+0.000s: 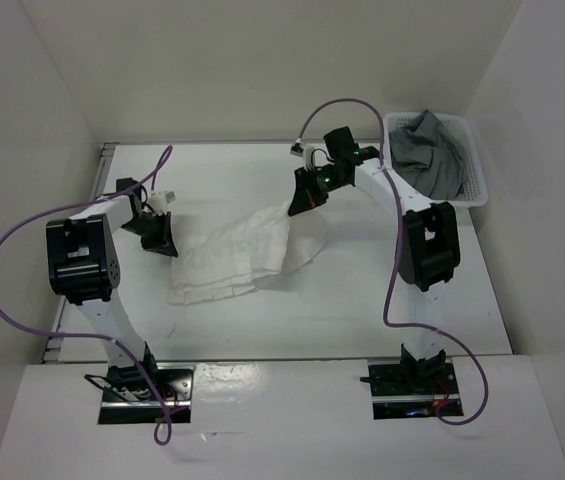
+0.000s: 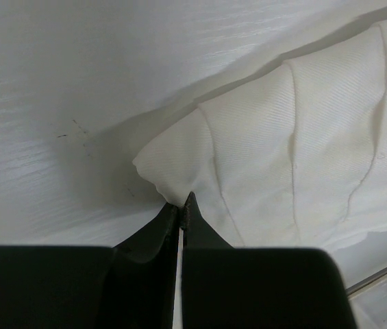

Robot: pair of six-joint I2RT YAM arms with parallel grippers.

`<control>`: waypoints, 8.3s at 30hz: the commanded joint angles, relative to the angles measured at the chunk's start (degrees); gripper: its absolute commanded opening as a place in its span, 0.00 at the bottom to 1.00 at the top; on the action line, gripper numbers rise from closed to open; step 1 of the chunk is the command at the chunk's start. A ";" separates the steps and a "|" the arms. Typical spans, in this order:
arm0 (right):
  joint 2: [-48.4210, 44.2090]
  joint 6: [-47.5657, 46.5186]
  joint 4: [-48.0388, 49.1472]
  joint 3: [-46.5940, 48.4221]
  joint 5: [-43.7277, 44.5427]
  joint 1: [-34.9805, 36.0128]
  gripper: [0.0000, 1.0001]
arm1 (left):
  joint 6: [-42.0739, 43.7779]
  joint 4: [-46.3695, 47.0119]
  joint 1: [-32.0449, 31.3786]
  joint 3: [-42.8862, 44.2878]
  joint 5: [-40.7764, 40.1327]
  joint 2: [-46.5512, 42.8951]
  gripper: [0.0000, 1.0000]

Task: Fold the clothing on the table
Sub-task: Fold the skirt

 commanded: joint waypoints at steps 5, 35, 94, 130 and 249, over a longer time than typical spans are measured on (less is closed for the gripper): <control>3.96 9.37 8.56 9.54 3.44 -2.21 0.13 | 3.25 0.00 -0.02 -1.81 1.38 0.19 0.00; -4.13 4.11 10.42 -19.28 1.79 1.22 0.47 | 3.25 0.00 -0.02 -1.81 1.38 -0.33 0.00; 1.33 1.30 9.80 -18.93 -1.30 -0.10 0.46 | 3.25 -0.53 -0.02 -1.81 0.86 0.19 0.54; 5.47 1.30 7.34 -7.51 2.91 2.71 0.02 | 3.77 -0.53 -0.02 -1.29 0.86 1.25 0.54; 0.01 -1.43 9.97 -9.09 35.71 -3.79 0.37 | 7.47 -4.93 -4.85 -2.95 2.35 -5.86 0.54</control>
